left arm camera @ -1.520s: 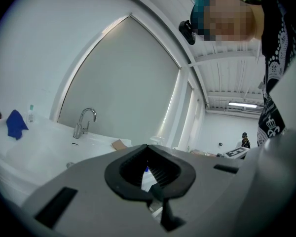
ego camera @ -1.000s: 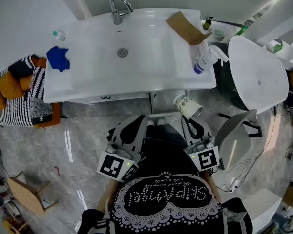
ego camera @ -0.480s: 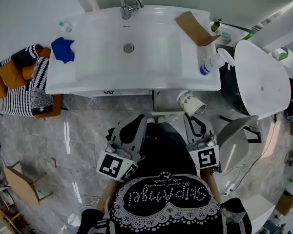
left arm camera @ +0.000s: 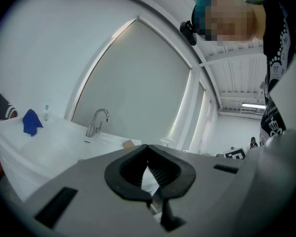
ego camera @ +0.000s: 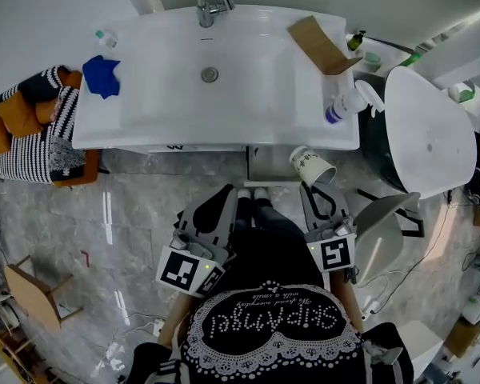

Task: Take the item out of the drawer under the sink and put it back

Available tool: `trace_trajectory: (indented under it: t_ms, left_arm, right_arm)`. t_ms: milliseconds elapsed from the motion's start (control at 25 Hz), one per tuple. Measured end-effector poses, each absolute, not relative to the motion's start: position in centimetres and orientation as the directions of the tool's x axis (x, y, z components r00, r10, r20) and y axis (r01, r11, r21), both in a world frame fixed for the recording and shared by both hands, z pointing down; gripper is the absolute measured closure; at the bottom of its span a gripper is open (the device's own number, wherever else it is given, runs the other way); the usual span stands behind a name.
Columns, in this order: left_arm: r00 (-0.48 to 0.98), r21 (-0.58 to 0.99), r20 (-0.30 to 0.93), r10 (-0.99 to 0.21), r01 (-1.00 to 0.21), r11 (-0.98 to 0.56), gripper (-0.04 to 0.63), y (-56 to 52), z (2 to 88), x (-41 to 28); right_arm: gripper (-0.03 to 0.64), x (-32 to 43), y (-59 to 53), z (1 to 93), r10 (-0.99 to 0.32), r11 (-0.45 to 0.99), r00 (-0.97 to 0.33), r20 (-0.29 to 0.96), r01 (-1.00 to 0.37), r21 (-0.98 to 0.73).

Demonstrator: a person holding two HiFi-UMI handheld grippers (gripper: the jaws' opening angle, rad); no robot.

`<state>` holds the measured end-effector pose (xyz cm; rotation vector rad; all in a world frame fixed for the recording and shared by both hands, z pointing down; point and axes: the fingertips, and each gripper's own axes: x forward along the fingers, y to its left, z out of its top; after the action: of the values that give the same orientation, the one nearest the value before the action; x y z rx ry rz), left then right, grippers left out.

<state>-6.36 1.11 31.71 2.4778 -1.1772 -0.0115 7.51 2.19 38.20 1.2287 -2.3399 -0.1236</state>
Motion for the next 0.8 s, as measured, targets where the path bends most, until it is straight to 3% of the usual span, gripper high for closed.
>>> trace_trajectory:
  t_ms: [800]
  left_arm:
    - [0.611, 0.373, 0.169, -0.773, -0.766, -0.523, 0.591, 1.1, 32.2, -5.6]
  right_arm:
    - [0.591, 7.7, 0.9, 42.6, -0.715, 0.682, -0.496, 0.493, -0.649, 0.337]
